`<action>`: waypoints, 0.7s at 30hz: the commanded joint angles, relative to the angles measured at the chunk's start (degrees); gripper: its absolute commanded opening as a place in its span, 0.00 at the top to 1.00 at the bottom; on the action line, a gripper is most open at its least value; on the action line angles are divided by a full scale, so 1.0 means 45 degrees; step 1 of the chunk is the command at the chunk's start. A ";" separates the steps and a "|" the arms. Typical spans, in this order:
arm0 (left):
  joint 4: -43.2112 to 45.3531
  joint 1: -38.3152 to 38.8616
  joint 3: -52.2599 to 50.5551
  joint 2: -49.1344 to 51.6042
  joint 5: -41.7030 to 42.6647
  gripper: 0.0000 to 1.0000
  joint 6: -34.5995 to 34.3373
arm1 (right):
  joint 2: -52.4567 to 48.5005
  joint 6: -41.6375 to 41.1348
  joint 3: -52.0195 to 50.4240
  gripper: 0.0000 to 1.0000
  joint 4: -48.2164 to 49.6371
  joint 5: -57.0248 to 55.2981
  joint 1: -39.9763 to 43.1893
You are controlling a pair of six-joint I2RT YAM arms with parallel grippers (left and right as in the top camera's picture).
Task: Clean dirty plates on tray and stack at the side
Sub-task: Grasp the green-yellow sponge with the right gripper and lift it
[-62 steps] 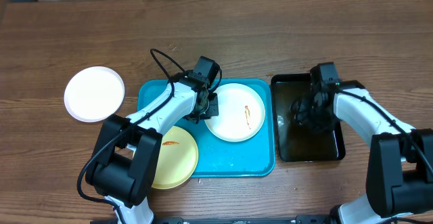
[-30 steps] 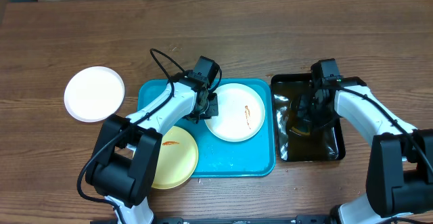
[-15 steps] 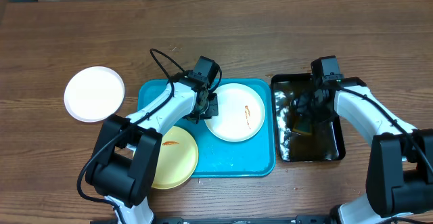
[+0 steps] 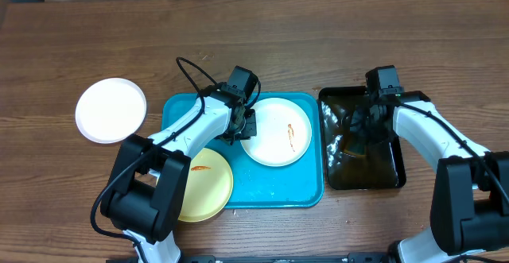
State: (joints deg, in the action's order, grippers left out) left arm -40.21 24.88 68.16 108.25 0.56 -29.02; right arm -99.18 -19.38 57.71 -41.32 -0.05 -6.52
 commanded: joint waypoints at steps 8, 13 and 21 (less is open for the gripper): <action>0.0044 -0.0024 -0.0068 0.0024 -0.0219 0.77 -0.0180 | 0.0034 0.0826 0.0500 0.96 -0.0636 -0.0078 -0.0039; 0.0257 -0.0029 -0.0068 0.0024 -0.0233 0.76 -0.0180 | 0.0034 0.0952 0.2108 0.96 -0.2375 -0.0078 -0.0039; 0.0758 -0.0049 -0.0063 0.0024 -0.0267 0.96 -0.0180 | 0.0034 0.1035 0.2608 0.96 -0.2973 -0.0083 -0.0039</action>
State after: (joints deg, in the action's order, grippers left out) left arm -36.69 24.88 68.14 108.25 0.34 -29.58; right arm -99.22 -15.33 68.55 -54.37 -0.23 -6.52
